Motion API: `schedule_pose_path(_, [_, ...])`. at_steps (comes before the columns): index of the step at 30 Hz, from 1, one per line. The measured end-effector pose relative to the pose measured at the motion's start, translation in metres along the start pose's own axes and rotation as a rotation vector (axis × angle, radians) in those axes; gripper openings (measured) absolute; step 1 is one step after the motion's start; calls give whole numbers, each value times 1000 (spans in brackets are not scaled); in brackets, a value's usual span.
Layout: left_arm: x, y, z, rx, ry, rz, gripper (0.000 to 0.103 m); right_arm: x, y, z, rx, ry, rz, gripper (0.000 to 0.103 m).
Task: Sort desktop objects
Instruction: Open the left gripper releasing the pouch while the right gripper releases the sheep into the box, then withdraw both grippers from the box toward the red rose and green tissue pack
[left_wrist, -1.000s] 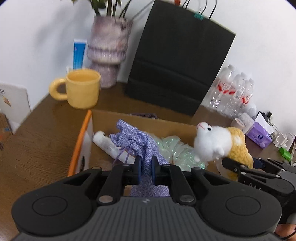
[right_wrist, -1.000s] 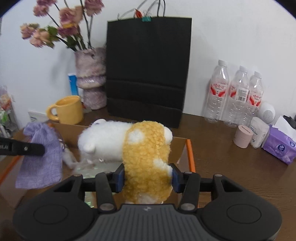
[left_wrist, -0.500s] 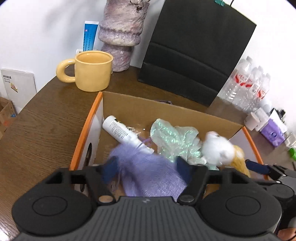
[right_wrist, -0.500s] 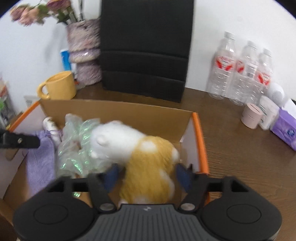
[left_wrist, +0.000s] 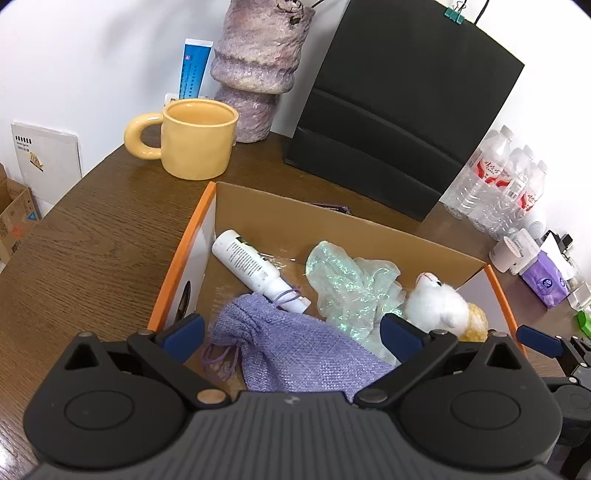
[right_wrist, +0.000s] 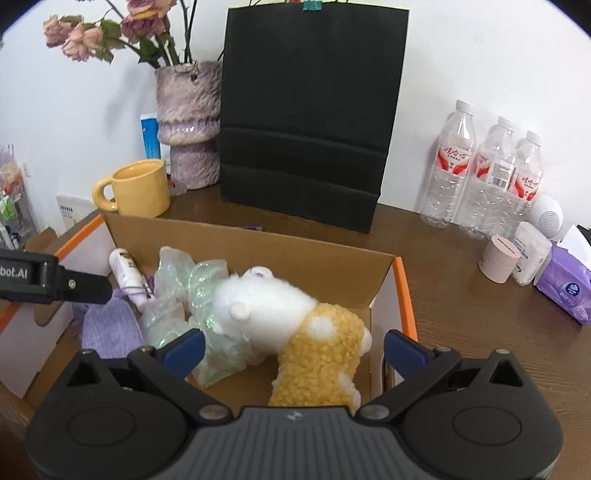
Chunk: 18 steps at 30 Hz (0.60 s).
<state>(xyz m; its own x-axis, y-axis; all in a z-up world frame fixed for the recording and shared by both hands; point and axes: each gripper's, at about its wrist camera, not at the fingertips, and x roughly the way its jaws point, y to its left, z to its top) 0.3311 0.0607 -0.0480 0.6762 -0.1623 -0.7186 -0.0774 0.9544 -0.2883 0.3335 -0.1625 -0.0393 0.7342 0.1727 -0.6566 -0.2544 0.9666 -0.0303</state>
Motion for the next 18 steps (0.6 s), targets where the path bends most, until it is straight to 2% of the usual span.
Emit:
schedule_pose_path(7, [-6, -4, 0, 10, -14, -2, 103, -2, 0, 1, 37, 6, 31, 103])
schedule_pose_path(18, [-32, -10, -1, -6, -92, -33, 103, -14, 7, 3, 47, 15, 9, 103])
